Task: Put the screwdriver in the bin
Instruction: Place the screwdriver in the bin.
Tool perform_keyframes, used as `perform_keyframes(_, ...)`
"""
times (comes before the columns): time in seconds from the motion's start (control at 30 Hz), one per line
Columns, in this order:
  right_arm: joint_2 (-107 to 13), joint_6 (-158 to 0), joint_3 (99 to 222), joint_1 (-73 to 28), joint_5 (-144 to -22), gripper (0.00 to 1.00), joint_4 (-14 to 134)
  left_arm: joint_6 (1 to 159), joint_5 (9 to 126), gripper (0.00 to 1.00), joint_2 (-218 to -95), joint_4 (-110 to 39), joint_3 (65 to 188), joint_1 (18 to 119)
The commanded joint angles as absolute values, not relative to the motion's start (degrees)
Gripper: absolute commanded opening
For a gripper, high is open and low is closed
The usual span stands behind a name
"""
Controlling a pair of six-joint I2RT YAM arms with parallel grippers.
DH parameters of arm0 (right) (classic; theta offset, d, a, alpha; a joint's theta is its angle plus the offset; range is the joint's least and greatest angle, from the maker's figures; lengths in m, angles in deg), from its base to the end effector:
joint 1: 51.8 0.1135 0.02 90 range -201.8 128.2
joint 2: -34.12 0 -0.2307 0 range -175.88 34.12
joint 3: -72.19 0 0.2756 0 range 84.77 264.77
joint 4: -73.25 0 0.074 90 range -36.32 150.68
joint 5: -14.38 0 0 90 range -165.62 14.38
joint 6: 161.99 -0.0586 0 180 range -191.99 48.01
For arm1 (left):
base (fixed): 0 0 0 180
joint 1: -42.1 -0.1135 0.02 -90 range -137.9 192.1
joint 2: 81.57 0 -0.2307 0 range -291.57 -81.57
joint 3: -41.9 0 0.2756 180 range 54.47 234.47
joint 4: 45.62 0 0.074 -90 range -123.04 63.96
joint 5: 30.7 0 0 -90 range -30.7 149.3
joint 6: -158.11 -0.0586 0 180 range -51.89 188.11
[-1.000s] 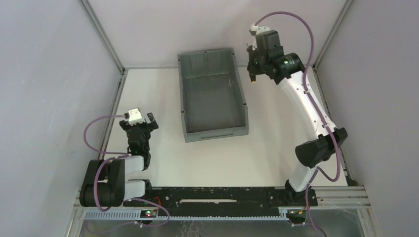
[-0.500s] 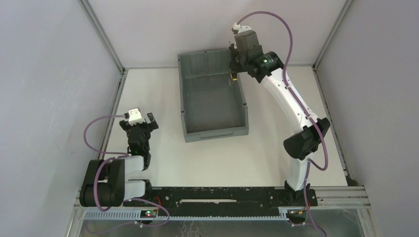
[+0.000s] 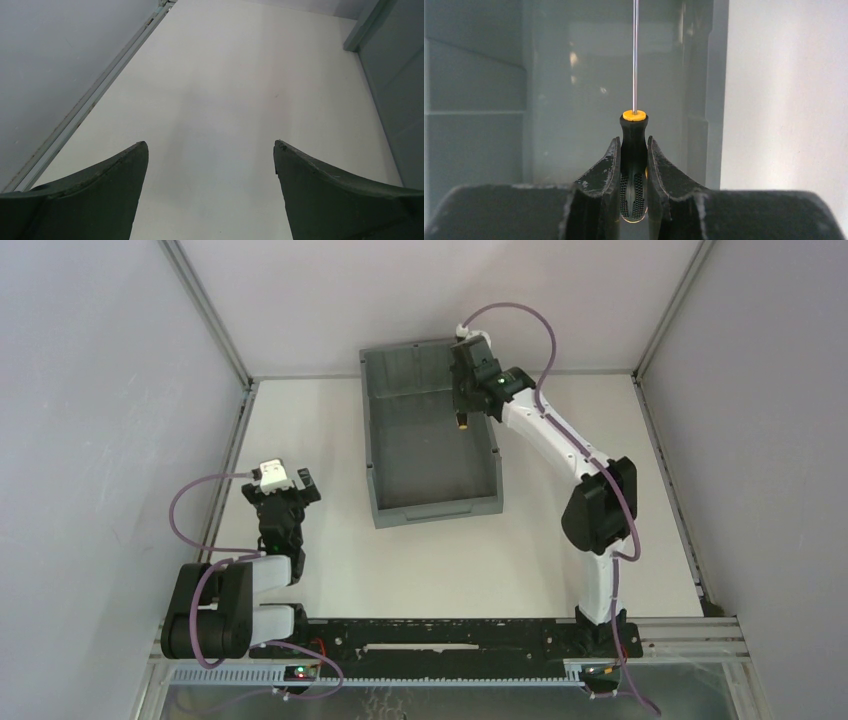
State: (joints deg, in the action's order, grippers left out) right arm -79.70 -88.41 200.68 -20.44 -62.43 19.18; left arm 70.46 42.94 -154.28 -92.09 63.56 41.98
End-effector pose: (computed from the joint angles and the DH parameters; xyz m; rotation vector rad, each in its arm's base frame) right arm 0.4177 0.2389 0.3112 -0.1699 2.2375 0.1921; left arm 0.2545 0.0170 0.1090 -0.2525 1.6321 0.2059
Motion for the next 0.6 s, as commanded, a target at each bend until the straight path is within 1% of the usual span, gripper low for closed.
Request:
perform_keyframes(0.0,-80.9,-90.9,195.5,-19.5,-60.7,0.12,26.7,69.1,42.3,1.0,-153.8,-93.9,65.5,42.3)
perform_keyframes(0.37,-91.8,-91.4,194.0,-19.4,-60.7,0.12,29.3,69.1,42.2,1.0,-153.8,-93.9,65.5,42.3)
perform_keyframes(0.47,-93.8,-91.7,194.2,-19.4,-60.9,0.14,29.8,69.1,42.2,1.0,-153.8,-93.9,65.5,42.3)
perform_keyframes(0.57,-95.2,-92.0,194.2,-19.2,-60.7,0.19,30.3,69.1,42.2,1.0,-153.8,-93.9,65.5,42.3)
